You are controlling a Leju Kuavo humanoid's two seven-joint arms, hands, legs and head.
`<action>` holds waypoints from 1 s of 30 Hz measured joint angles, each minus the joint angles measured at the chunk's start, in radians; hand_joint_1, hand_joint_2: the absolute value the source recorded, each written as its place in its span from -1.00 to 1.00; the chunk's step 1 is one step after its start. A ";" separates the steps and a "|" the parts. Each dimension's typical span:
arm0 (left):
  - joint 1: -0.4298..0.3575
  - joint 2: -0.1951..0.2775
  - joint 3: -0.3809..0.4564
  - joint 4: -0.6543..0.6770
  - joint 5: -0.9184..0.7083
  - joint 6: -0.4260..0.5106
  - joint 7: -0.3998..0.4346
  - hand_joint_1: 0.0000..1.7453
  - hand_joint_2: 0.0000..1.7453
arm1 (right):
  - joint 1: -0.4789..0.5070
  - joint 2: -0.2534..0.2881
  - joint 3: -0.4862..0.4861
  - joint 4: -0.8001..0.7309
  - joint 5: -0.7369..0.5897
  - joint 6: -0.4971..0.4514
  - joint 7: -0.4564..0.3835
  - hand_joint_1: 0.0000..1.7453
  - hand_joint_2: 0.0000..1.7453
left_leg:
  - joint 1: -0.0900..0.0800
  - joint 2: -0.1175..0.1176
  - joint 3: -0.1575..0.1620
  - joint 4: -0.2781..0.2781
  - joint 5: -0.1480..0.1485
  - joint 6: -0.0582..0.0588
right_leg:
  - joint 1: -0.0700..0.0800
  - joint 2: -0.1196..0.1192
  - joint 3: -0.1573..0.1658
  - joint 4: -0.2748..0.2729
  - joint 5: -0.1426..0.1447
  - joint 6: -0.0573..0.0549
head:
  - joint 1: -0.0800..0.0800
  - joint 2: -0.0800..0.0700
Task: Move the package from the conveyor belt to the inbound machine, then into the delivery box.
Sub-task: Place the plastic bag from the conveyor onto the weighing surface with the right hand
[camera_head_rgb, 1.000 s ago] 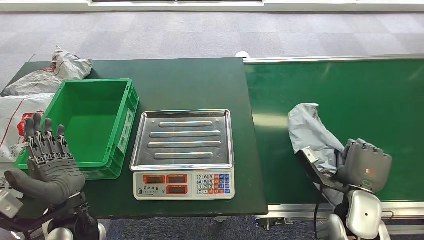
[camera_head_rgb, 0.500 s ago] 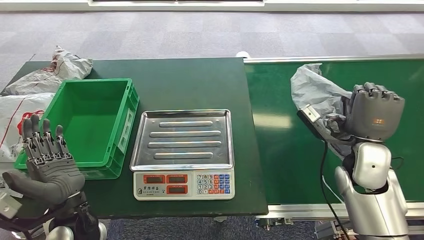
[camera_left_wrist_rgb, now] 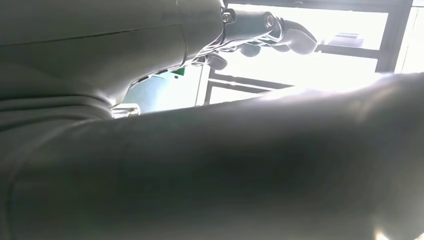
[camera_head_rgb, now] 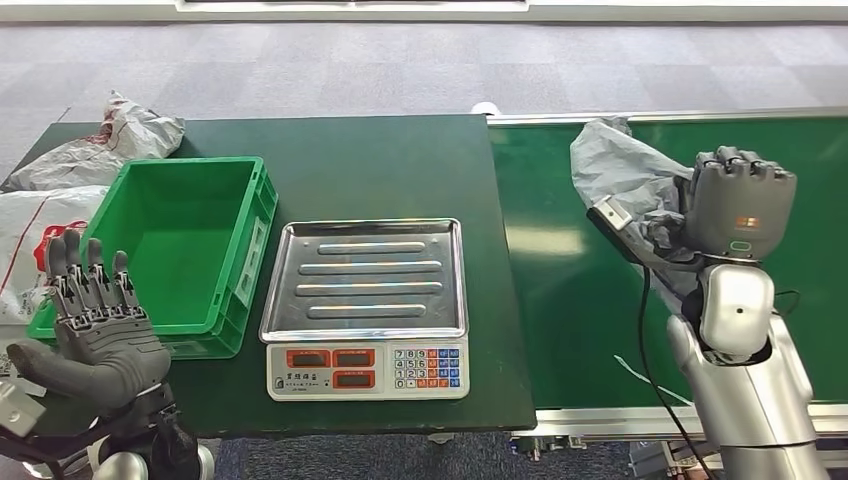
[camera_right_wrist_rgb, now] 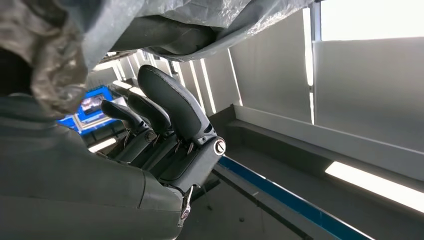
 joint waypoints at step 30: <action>-0.112 0.018 -0.016 0.116 0.079 0.031 -0.050 -1.00 -1.00 | -0.579 0.517 0.737 0.430 -0.289 0.038 -0.168 1.00 1.00 | 0.005 0.002 0.001 0.000 0.007 -0.008 | 0.006 0.003 -0.007 0.002 0.005 -0.008 | 0.000 0.000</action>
